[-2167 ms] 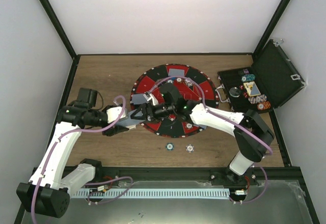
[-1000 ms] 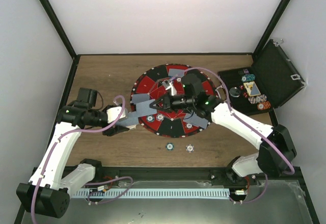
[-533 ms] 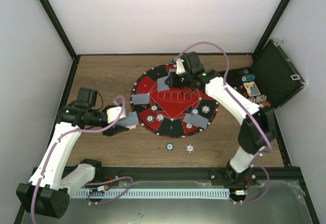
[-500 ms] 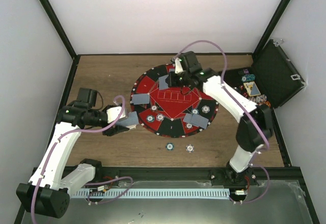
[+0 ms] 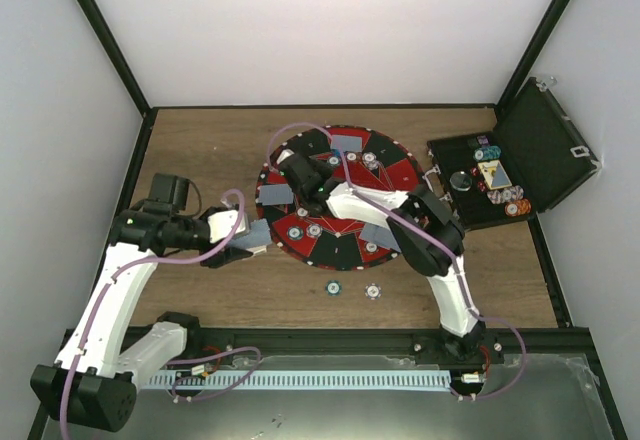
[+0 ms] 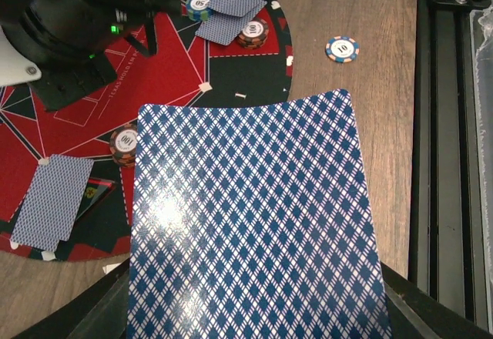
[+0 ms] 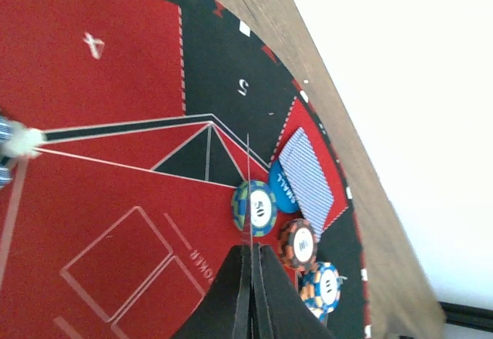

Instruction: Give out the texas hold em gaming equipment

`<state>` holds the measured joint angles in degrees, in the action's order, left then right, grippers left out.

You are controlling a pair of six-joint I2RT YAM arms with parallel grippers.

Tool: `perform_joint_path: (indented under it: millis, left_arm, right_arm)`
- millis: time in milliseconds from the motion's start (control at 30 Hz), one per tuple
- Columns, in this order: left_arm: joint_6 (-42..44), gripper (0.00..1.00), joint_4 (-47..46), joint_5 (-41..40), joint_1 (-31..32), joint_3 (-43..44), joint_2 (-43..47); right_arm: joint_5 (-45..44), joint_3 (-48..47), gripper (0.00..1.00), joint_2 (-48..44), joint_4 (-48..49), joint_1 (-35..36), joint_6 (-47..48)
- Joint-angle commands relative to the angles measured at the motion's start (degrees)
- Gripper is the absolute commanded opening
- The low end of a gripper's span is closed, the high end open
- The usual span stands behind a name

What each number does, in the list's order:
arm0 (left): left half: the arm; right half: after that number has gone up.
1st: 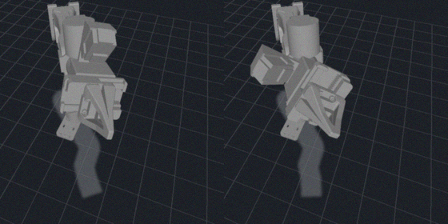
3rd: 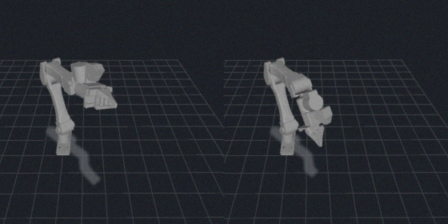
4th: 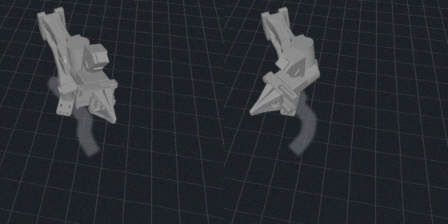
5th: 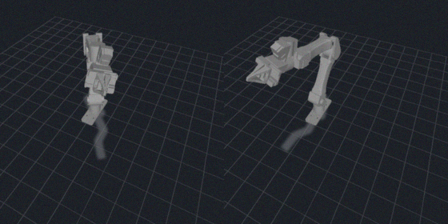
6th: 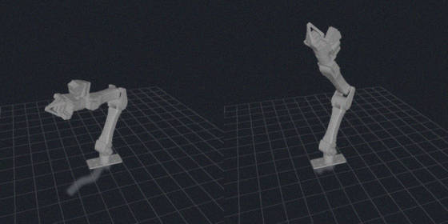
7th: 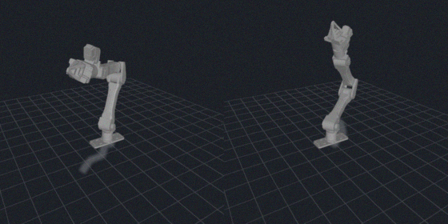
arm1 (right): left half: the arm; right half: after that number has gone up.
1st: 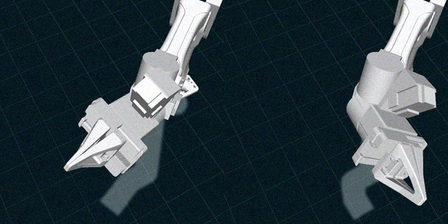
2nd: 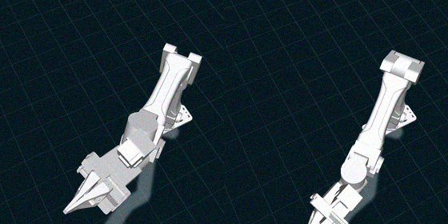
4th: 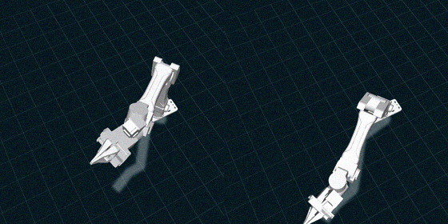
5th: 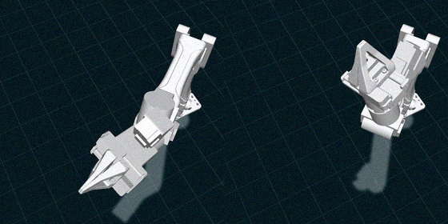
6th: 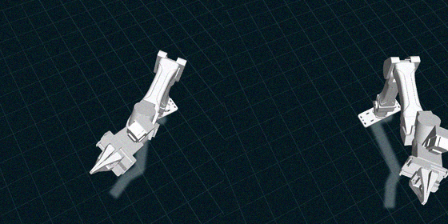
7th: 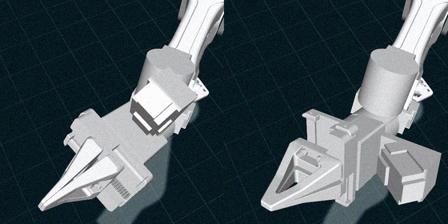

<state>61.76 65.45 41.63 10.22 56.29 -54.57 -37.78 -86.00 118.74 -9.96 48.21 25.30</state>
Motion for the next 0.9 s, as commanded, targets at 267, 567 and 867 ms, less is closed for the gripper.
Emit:
perform_joint_path:
  millis: [267,567,867]
  left_arm:
    - [1.47,0.09,0.79,0.93,-0.02,1.58,1.66]
    - [1.28,0.09,0.62,1.53,-0.02,2.39,1.27]
    - [0.82,0.09,0.77,1.96,-0.02,3.09,1.48]
  right_arm:
    - [-3.38,3.34,0.01,4.01,7.73,-0.67,7.06]
    - [7.23,3.23,0.2,0.49,-5.05,-0.5,-3.53]
    - [13.7,0.38,0.51,-1.83,-13.19,-0.78,-12.22]
